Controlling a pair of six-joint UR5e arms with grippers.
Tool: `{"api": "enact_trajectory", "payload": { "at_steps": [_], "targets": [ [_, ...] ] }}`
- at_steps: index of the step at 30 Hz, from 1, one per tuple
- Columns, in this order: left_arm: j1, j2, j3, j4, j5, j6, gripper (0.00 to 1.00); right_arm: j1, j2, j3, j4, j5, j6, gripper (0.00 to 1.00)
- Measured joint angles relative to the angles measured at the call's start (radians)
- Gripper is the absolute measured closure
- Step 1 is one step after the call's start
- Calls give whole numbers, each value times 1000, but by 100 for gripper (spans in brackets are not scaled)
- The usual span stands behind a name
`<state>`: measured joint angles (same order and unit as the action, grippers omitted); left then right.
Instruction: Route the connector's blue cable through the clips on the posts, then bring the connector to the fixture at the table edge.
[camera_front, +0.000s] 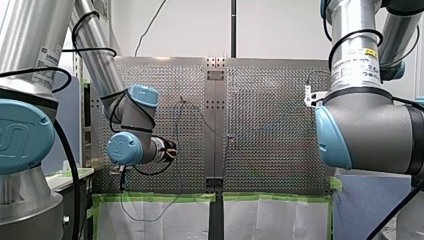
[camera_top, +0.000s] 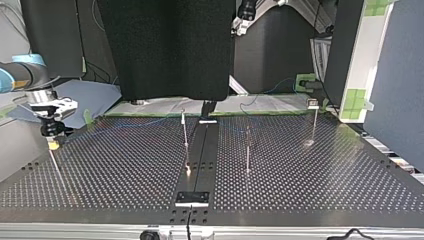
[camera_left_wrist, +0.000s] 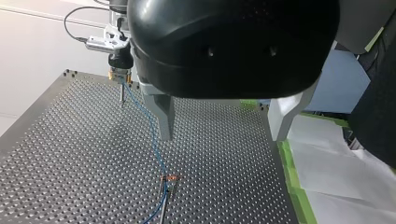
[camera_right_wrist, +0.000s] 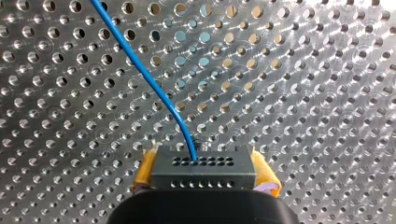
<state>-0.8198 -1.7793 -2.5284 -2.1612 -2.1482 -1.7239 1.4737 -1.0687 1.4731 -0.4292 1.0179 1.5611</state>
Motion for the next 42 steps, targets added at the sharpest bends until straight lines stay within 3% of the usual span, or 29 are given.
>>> {"api": "enact_trajectory", "payload": {
  "at_steps": [1, 2, 6, 29, 40, 42],
  "targets": [
    [0, 0, 0, -1, 0, 0, 1, -1, -1, -2, 15, -16, -4, 48],
    [0, 0, 0, -3, 0, 1, 1, -2, -3, -3, 25, -24, -6, 36],
    [0, 1, -1, -5, 0, 1, 1, -2, -2, 0, 28, -25, -6, 21],
    [-1, 0, -1, -9, -3, 1, 1, -3, 1, 1, 28, -25, -6, 21],
    [0, 1, 2, -6, -3, 1, 1, -3, 1, 1, 29, -25, -6, 7],
    [0, 1, 4, -3, -2, 0, 1, -3, 1, 1, 28, -25, -6, 1]
  ]
}}
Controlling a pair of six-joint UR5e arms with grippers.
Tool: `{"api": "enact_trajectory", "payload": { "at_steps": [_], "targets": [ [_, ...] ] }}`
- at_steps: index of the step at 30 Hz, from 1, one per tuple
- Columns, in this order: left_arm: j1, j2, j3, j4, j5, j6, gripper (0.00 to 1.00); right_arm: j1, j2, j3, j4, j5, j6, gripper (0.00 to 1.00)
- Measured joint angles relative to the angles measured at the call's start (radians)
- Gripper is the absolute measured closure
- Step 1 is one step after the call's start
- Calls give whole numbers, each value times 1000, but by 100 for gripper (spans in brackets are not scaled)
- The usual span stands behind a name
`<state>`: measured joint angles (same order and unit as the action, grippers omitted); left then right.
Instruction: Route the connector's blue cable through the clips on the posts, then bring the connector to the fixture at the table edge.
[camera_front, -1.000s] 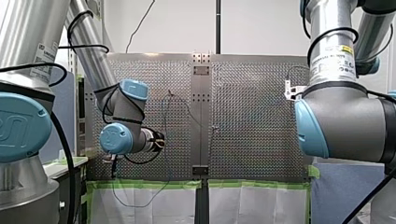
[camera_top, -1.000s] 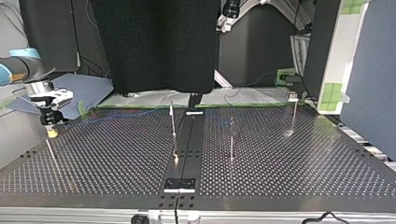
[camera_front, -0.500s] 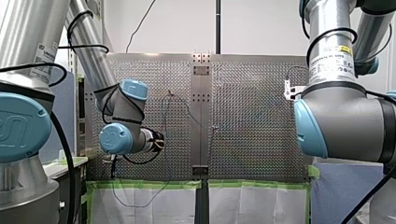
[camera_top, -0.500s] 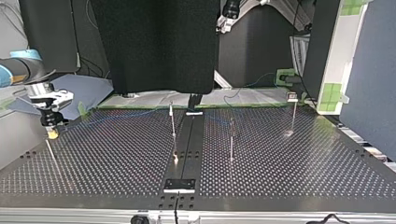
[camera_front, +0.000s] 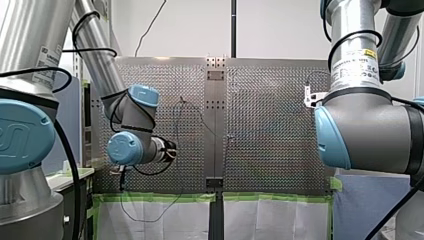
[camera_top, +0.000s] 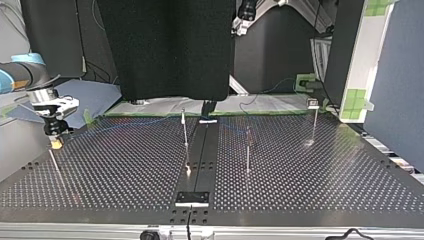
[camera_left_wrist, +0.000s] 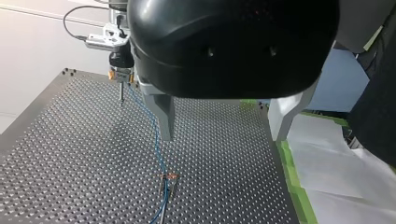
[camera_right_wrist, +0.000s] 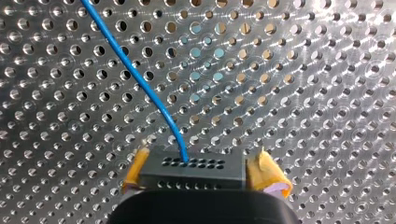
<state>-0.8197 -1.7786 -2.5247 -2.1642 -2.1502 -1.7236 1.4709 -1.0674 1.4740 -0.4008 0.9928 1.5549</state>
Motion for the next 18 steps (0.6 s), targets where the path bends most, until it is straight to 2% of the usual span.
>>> {"api": "enact_trajectory", "payload": {
  "at_steps": [6, 18],
  "targets": [
    [0, 0, 2, 19, 4, 3, 1, 0, 0, 0, 0, 0, 0, 1],
    [-4, 0, 2, 16, 2, 6, 1, 0, 0, 0, 0, 0, 0, 1]
  ]
}}
